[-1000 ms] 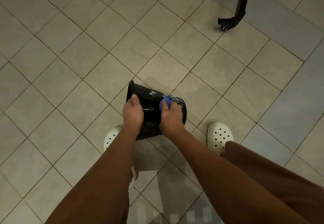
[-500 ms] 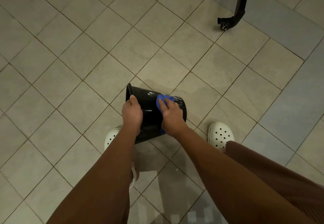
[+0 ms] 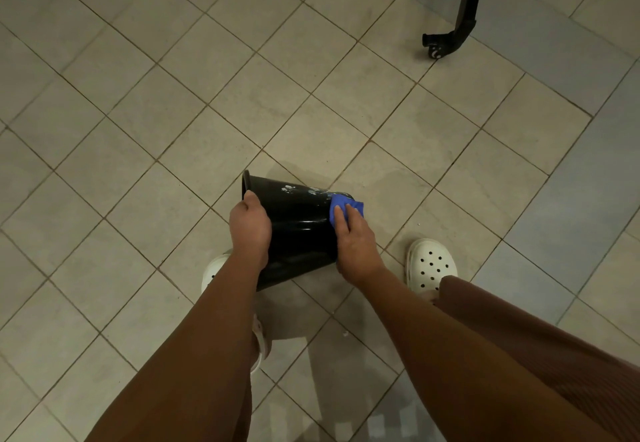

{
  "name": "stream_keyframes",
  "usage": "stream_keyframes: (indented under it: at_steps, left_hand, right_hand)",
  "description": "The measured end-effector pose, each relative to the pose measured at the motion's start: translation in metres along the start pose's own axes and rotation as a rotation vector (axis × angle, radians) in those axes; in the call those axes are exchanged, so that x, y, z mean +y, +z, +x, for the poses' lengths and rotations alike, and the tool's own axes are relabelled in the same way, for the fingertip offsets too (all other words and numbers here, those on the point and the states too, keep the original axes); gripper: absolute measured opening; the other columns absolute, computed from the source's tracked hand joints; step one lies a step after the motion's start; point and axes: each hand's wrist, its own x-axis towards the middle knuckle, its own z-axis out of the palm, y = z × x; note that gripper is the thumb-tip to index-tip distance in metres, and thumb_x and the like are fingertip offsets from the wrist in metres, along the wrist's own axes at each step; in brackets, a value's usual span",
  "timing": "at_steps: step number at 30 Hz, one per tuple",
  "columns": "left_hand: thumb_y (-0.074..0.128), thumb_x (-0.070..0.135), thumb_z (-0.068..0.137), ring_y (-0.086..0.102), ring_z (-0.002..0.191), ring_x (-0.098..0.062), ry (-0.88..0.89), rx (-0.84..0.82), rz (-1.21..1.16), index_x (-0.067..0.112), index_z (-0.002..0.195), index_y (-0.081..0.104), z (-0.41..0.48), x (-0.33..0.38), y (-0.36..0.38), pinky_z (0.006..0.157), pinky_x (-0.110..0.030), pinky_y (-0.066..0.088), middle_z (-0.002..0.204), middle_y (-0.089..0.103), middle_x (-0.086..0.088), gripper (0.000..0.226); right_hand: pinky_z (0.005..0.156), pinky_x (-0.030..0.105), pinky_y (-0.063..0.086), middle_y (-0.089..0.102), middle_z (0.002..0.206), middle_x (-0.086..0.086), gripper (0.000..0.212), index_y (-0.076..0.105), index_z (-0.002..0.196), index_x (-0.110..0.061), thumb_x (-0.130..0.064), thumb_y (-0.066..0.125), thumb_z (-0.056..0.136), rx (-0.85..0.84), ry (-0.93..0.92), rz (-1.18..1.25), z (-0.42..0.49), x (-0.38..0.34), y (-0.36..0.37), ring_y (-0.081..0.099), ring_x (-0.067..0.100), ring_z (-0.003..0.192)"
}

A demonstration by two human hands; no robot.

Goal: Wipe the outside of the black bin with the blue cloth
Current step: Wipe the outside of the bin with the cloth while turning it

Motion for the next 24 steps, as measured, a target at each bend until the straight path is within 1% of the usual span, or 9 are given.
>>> stream_keyframes:
  at_steps: [2, 5, 9, 11, 15, 17, 20, 22, 24]
  left_hand:
    - [0.030, 0.039, 0.106, 0.059, 0.108, -0.028, 0.009, -0.010, 0.008, 0.008, 0.124, 0.056, 0.000, 0.001, 0.002, 0.099, -0.044, 0.047, 0.112, 0.063, -0.013, 0.045]
    - [0.029, 0.040, 0.106, 0.059, 0.111, -0.029, 0.022, -0.023, 0.025, 0.007, 0.128, 0.054, -0.001, 0.003, 0.002, 0.101, -0.046, 0.047, 0.117, 0.062, -0.014, 0.047]
    - [0.029, 0.039, 0.106, 0.060, 0.105, -0.025, 0.042, -0.021, 0.031, 0.008, 0.122, 0.056, -0.001, 0.001, 0.003, 0.087, -0.037, 0.045, 0.109, 0.063, -0.012, 0.044]
    - [0.029, 0.039, 0.106, 0.060, 0.101, -0.024, 0.048, -0.015, 0.025, 0.009, 0.115, 0.058, -0.002, 0.000, 0.003, 0.086, -0.036, 0.046, 0.105, 0.064, -0.012, 0.042]
    - [0.030, 0.038, 0.105, 0.061, 0.103, -0.027, 0.037, -0.001, 0.035, 0.007, 0.119, 0.057, -0.001, 0.000, 0.001, 0.089, -0.039, 0.048, 0.107, 0.063, -0.013, 0.044]
    - [0.030, 0.038, 0.105, 0.060, 0.102, -0.028, 0.018, 0.004, 0.032, 0.007, 0.118, 0.056, 0.001, -0.001, -0.002, 0.088, -0.040, 0.048, 0.107, 0.063, -0.014, 0.042]
    - [0.029, 0.038, 0.105, 0.061, 0.104, -0.029, 0.009, -0.010, 0.038, 0.007, 0.122, 0.056, 0.002, 0.000, -0.003, 0.092, -0.042, 0.049, 0.108, 0.063, -0.015, 0.044]
    - [0.029, 0.038, 0.105, 0.061, 0.104, -0.029, 0.020, -0.018, 0.039, 0.006, 0.124, 0.056, 0.001, 0.000, -0.003, 0.092, -0.042, 0.049, 0.109, 0.064, -0.015, 0.046]
    - [0.029, 0.039, 0.105, 0.061, 0.102, -0.027, 0.036, -0.021, 0.040, 0.006, 0.121, 0.057, -0.002, 0.000, -0.001, 0.086, -0.038, 0.048, 0.106, 0.063, -0.014, 0.045]
  right_hand:
    - [0.118, 0.039, 0.011, 0.002, 0.156, 0.016, 0.090, -0.003, 0.150, -0.012, -0.015, 0.061, 0.088, 0.006, 0.066, 0.013, -0.002, 0.000, 0.001, 0.008, 0.030, 0.144]
    - [0.117, 0.038, 0.009, 0.003, 0.156, 0.015, 0.088, -0.001, 0.150, -0.012, -0.013, 0.061, 0.088, 0.013, 0.023, 0.013, -0.001, -0.009, 0.001, 0.007, 0.029, 0.143]
    - [0.119, 0.040, 0.012, 0.003, 0.157, 0.011, 0.095, 0.001, 0.150, -0.016, -0.013, 0.068, 0.082, -0.009, -0.049, 0.014, 0.009, -0.003, -0.006, 0.008, 0.028, 0.144]
    - [0.119, 0.040, 0.013, 0.003, 0.157, 0.011, 0.097, 0.002, 0.150, -0.015, -0.013, 0.070, 0.080, -0.031, 0.007, 0.003, 0.010, 0.002, -0.008, 0.008, 0.029, 0.144]
    - [0.118, 0.040, 0.015, 0.006, 0.155, 0.015, 0.098, 0.001, 0.150, -0.011, -0.011, 0.069, 0.080, -0.064, 0.133, -0.007, 0.006, 0.001, -0.004, 0.012, 0.030, 0.143]
    - [0.118, 0.041, 0.017, 0.008, 0.155, 0.015, 0.095, 0.002, 0.150, -0.011, -0.012, 0.068, 0.082, -0.030, 0.110, -0.002, 0.003, -0.008, 0.001, 0.013, 0.029, 0.142]
    - [0.119, 0.042, 0.013, 0.008, 0.155, 0.013, 0.084, 0.008, 0.150, -0.013, -0.008, 0.061, 0.086, -0.009, 0.000, 0.080, 0.005, -0.018, 0.001, 0.009, 0.029, 0.143]
    - [0.118, 0.042, 0.016, 0.012, 0.155, 0.012, 0.085, 0.011, 0.150, -0.014, -0.010, 0.063, 0.084, 0.004, -0.039, 0.077, 0.012, -0.015, -0.002, 0.013, 0.029, 0.142]
    - [0.117, 0.042, 0.021, 0.016, 0.153, 0.012, 0.084, 0.014, 0.149, -0.014, -0.012, 0.065, 0.083, 0.003, -0.010, 0.094, 0.016, -0.006, -0.004, 0.018, 0.030, 0.141]
